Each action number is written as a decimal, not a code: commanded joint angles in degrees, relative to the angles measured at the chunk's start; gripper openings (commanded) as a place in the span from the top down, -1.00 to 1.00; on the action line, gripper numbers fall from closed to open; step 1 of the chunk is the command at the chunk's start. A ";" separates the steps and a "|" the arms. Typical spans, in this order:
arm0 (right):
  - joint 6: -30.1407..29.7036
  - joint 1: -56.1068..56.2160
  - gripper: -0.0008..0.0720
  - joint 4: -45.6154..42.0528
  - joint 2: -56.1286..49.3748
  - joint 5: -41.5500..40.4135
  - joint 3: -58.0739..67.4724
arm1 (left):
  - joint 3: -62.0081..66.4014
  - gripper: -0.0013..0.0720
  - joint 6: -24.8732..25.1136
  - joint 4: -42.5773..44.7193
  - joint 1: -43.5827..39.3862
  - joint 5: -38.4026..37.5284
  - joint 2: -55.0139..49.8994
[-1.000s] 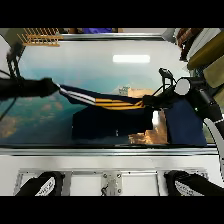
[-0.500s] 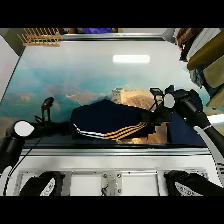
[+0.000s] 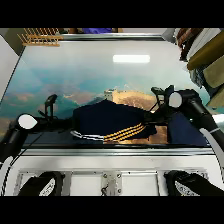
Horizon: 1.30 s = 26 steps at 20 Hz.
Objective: Fold the clothes and pants, and hang the long-sleeved shirts on hangers.
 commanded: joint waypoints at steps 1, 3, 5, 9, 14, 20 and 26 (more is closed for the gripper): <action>-5.38 -6.14 -0.75 2.36 6.36 3.52 2.34 | 9.22 -0.73 -0.94 0.15 -0.04 -2.75 1.53; -7.78 -13.14 -0.95 2.40 8.98 6.36 2.32 | 12.17 -0.73 -1.01 0.15 -0.04 -2.75 3.93; -10.19 -19.80 -0.99 3.43 9.46 7.21 1.36 | 13.22 -0.73 -1.92 0.07 -0.04 -2.21 6.27; -16.65 -27.82 -0.99 13.35 6.56 -1.16 -5.60 | 13.16 -0.73 -3.28 -0.07 -0.04 -1.64 7.10; -25.75 -31.45 -0.99 21.33 -0.63 -10.99 -15.45 | 13.18 -0.73 -4.92 -0.44 -1.68 -3.21 3.17; -35.12 -31.56 -0.99 28.00 -13.00 -10.16 -15.91 | 13.22 -0.73 -6.38 -0.39 -9.84 -0.90 -1.05; -40.89 -31.08 -0.99 35.67 -19.34 -11.13 -15.93 | 13.22 -0.73 -8.50 -0.39 -13.75 2.34 -2.47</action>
